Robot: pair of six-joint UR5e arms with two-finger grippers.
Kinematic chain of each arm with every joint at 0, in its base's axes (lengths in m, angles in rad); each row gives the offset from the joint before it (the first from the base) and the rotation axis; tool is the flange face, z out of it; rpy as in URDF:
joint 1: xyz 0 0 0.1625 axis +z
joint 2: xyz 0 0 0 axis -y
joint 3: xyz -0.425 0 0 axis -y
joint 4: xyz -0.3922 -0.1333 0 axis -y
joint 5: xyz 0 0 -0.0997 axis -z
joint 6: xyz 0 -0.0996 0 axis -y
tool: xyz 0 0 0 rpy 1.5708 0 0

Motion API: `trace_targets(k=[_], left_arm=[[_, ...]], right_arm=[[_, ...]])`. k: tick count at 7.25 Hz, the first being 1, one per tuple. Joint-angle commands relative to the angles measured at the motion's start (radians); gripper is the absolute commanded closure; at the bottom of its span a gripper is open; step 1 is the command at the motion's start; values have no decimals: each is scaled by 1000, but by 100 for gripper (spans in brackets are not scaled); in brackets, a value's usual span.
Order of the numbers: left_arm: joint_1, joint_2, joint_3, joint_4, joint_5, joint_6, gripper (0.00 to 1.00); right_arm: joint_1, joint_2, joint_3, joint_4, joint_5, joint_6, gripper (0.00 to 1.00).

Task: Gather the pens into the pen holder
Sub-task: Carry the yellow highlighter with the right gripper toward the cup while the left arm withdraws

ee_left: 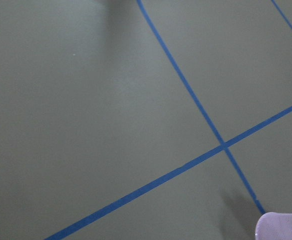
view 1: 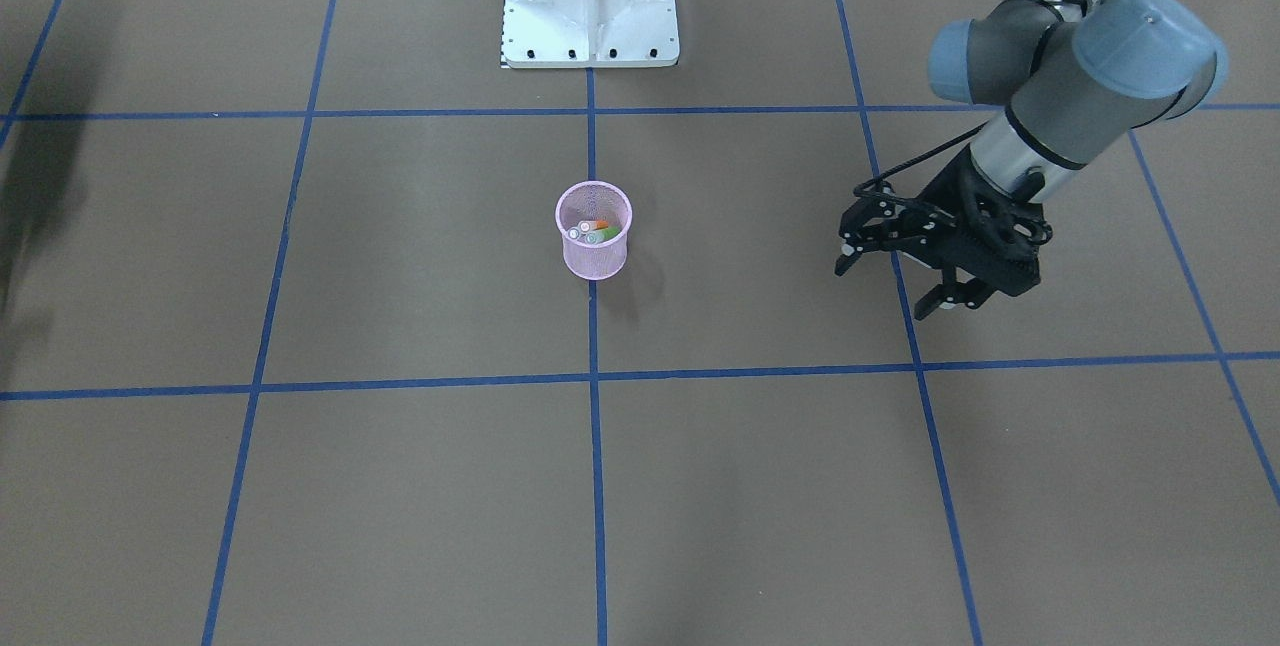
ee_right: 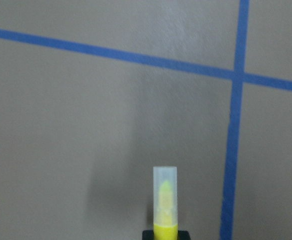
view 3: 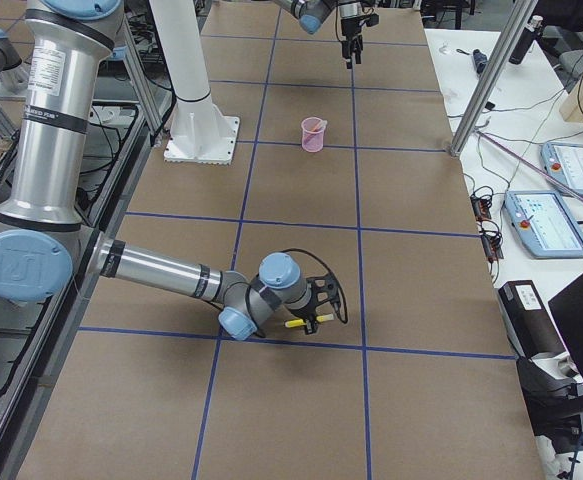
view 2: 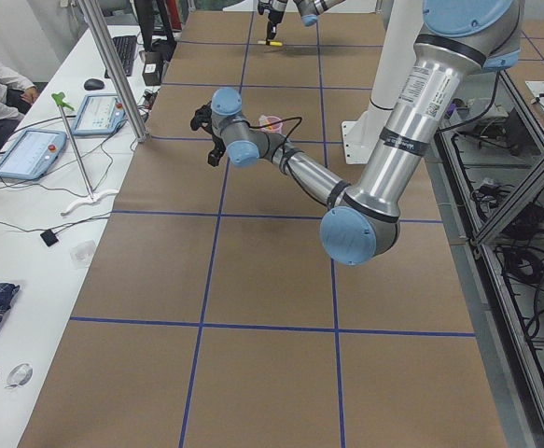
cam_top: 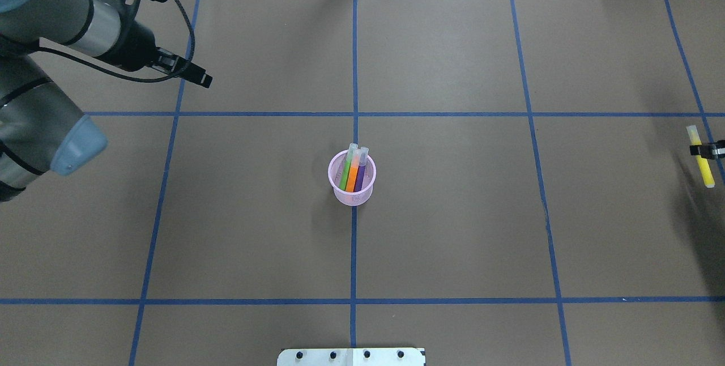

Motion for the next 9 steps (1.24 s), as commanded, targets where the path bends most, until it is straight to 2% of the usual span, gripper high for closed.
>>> trace_targets(k=[1, 2, 3, 4, 5, 7, 8, 9], left_arm=[[-117, 181, -44, 90, -3, 283, 0], [-167, 246, -38, 98, -3, 398, 0], [-241, 306, -36, 141, -9, 509, 0], [-330, 352, -36, 187, -49, 615, 1], [-435, 374, -41, 266, -101, 690, 0], [-574, 433, -39, 322, -105, 806, 0], [-602, 520, -39, 319, -91, 820, 0], [-610, 567, -36, 320, -77, 818, 0]], right_arm=[[0, 150, 6, -2, -4, 86, 100], [-1, 211, 20, 0, -4, 167, 100], [-20, 251, 72, -2, -4, 253, 100], [-52, 285, 113, -3, -36, 312, 100], [-113, 295, 157, -28, -124, 347, 100], [-178, 351, 350, -299, -220, 364, 100], [-236, 389, 401, -359, -295, 414, 100], [-317, 437, 402, -367, -409, 450, 100]])
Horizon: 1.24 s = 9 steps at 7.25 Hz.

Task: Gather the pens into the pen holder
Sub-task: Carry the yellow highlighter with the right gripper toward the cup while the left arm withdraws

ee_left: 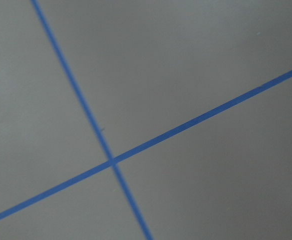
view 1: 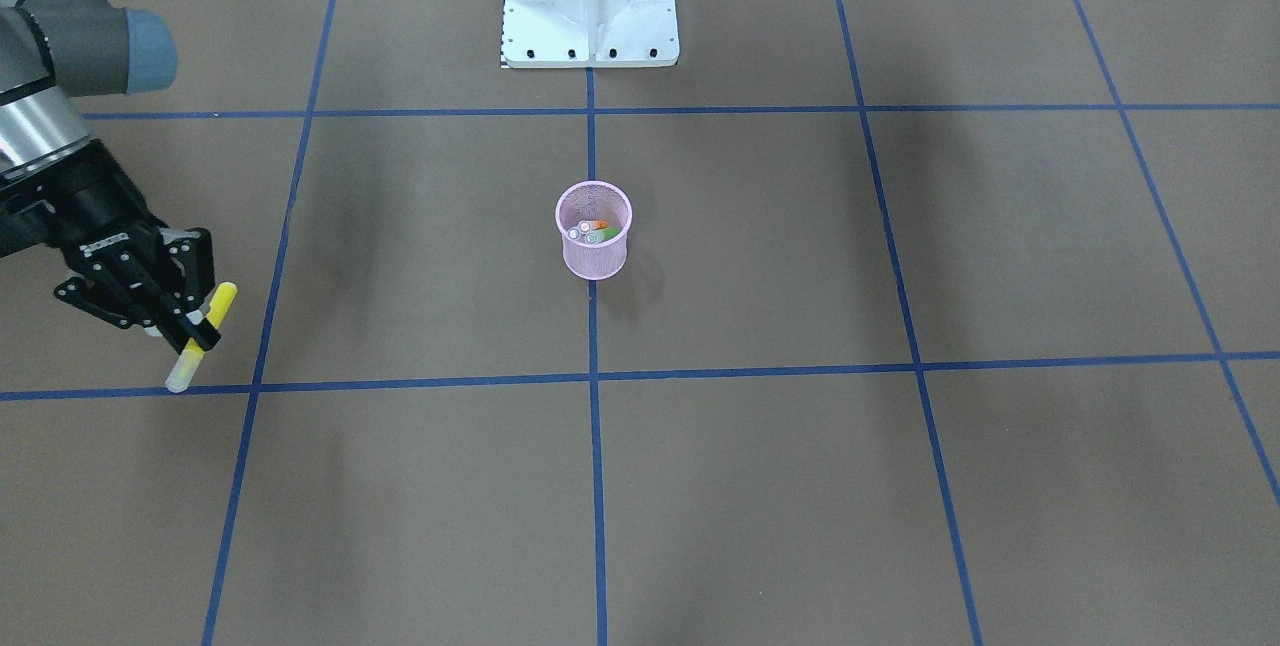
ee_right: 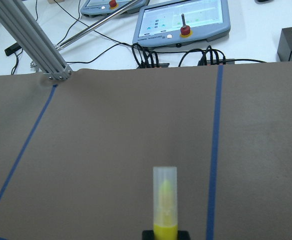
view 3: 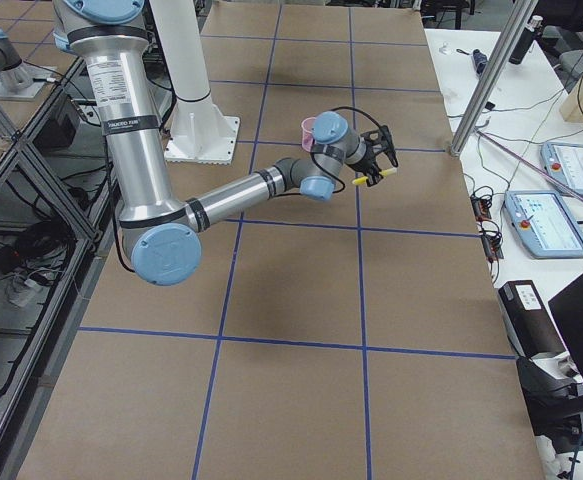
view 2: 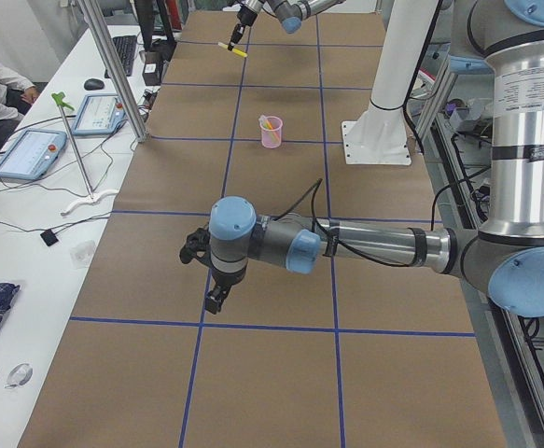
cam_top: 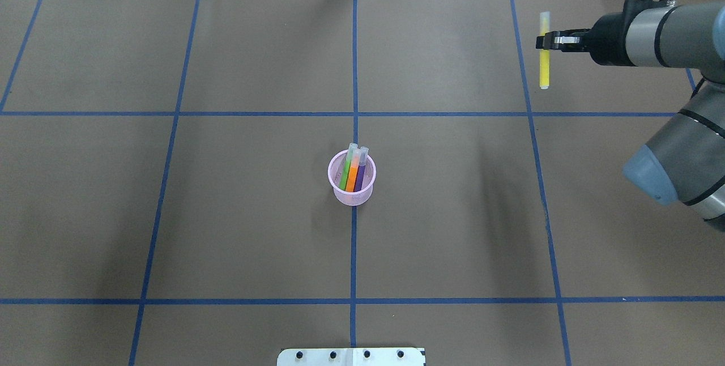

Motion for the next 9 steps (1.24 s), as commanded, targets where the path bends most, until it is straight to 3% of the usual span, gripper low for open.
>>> trace_targets(k=[1, 3, 4, 6, 7, 9], left_arm=[[-32, 115, -2, 3, 10, 14, 0], [-35, 119, -11, -1, 5, 13, 0], [-35, 119, -10, 2, 5, 10, 0], [-35, 137, -17, -4, 5, 14, 0], [-35, 140, -24, -6, 4, 14, 0], [-35, 155, -34, -8, -5, 13, 0]], right_arm=[[-166, 87, 36, -54, -241, 48, 100], [-315, 134, 47, -71, -478, 50, 100], [-413, 156, 56, -112, -628, 70, 100], [-548, 220, 49, -204, -837, 166, 100], [-608, 237, 43, -221, -936, 195, 100], [-676, 260, 36, -268, -1038, 271, 100]])
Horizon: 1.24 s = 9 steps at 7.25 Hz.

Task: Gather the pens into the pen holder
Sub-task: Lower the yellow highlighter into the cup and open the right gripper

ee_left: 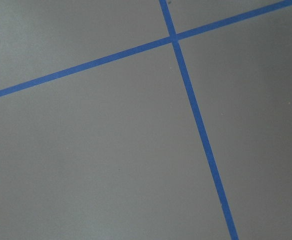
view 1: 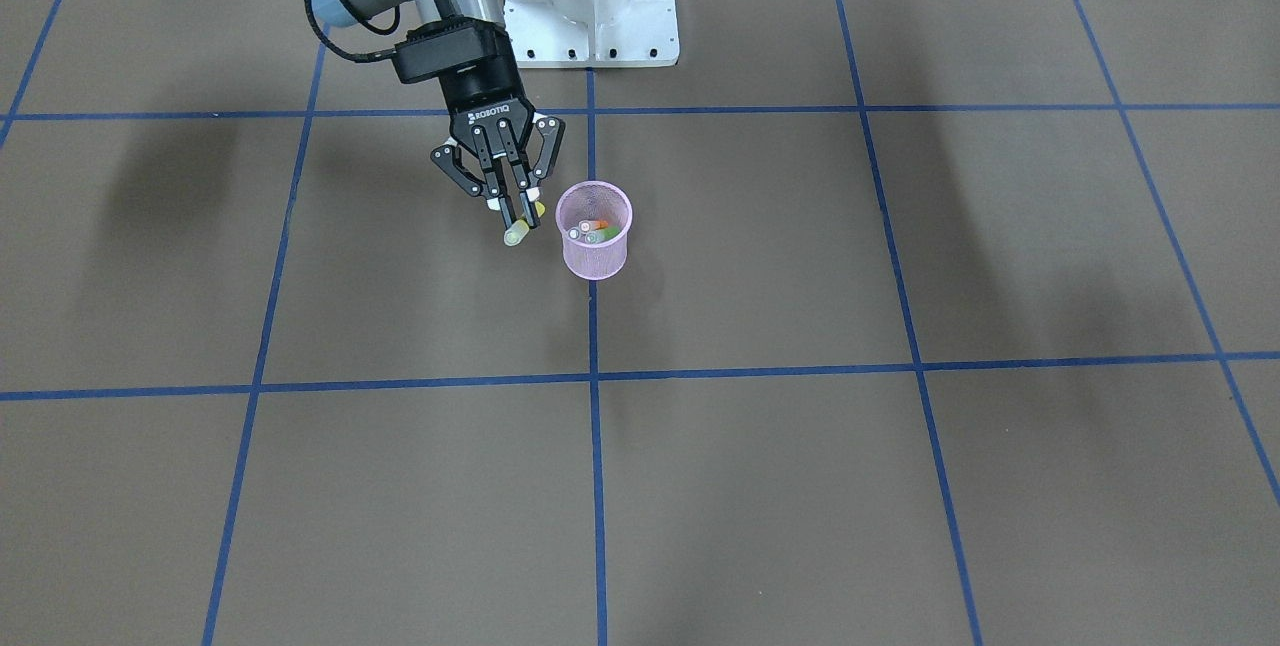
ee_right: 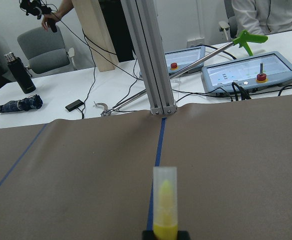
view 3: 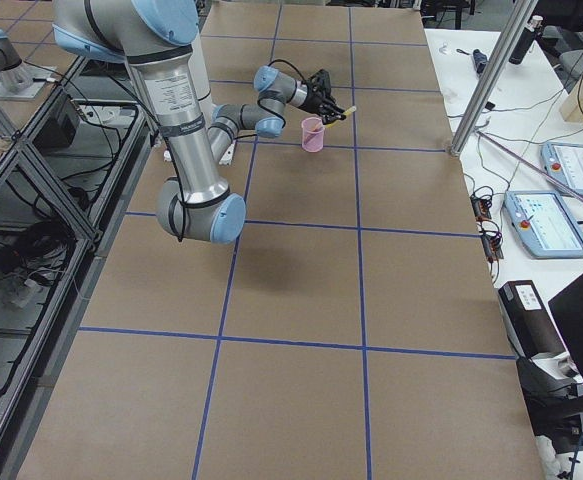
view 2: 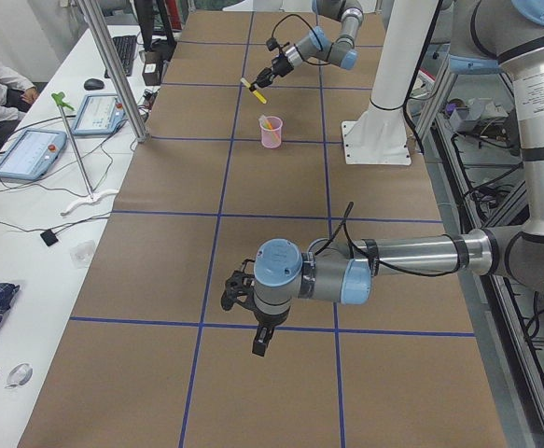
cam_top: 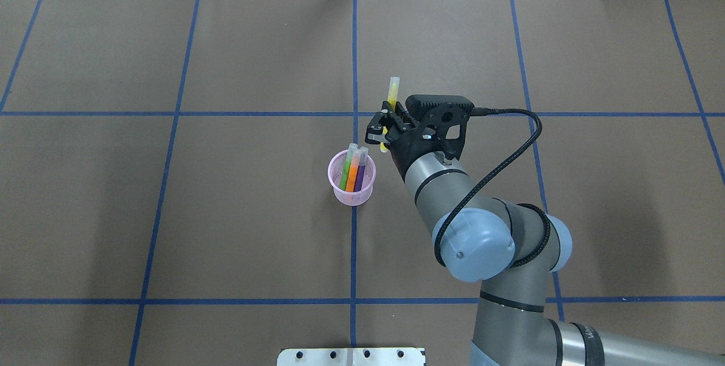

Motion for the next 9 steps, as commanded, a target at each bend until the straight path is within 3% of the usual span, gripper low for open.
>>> trace_targets(k=[1, 3, 7, 8, 9], left_arm=[[0, 7, -6, -1, -7, -1, 0], [0, 5, -6, -1, -7, -1, 0], [0, 5, -9, -1, -7, -3, 0], [0, 5, -9, -1, -7, -3, 0], [0, 5, -11, -1, -7, -4, 0]], right_arm=[[-62, 29, -4, -69, -93, 48, 100], [-78, 85, -87, -76, -132, 63, 100], [-115, 83, -113, -74, -178, 63, 100], [-115, 87, -113, -74, -178, 76, 40], [-115, 89, -113, -77, -180, 77, 1]])
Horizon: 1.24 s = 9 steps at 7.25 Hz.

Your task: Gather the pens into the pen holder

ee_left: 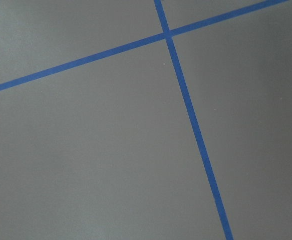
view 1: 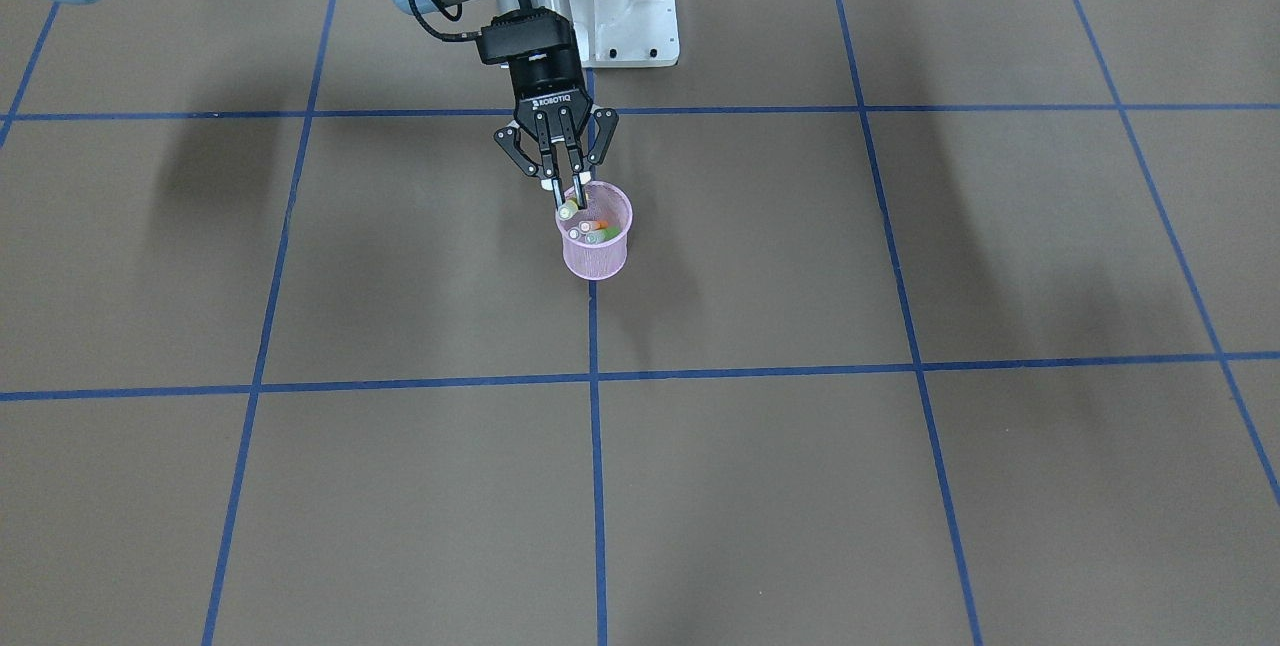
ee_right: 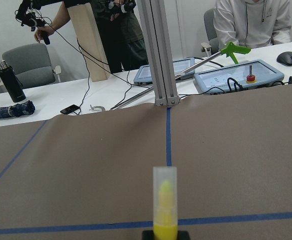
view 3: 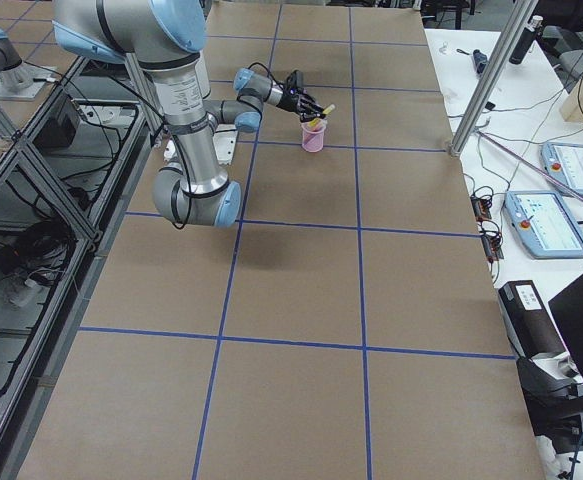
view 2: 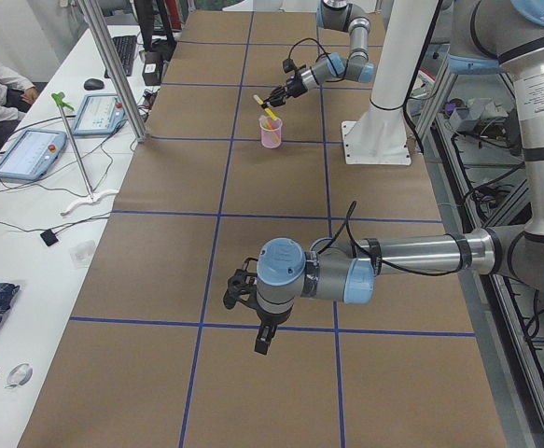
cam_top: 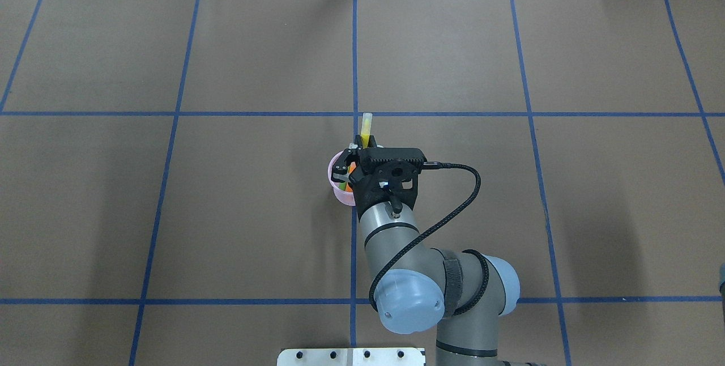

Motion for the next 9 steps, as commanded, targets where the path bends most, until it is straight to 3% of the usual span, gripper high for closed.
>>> trace_targets(k=[1, 3, 4, 5, 7, 9], left_arm=[[0, 0, 0, 0, 0, 0, 0], [0, 0, -1, -1, 0, 0, 0], [0, 0, -1, -3, 0, 3, 0], [0, 1, 0, -3, 2, 8, 0], [-2, 30, 4, -2, 2, 7, 0], [0, 52, 5, 3, 2, -1, 0]], right_arm=[[-1, 4, 1, -2, 1, 5, 0], [11, 6, 10, 1, 15, 5, 0], [57, 7, 13, 1, 100, 5, 0], [136, 6, 18, -4, 262, 5, 0], [331, 3, 21, -164, 608, -13, 0], [545, -8, 21, -231, 976, -155, 0]])
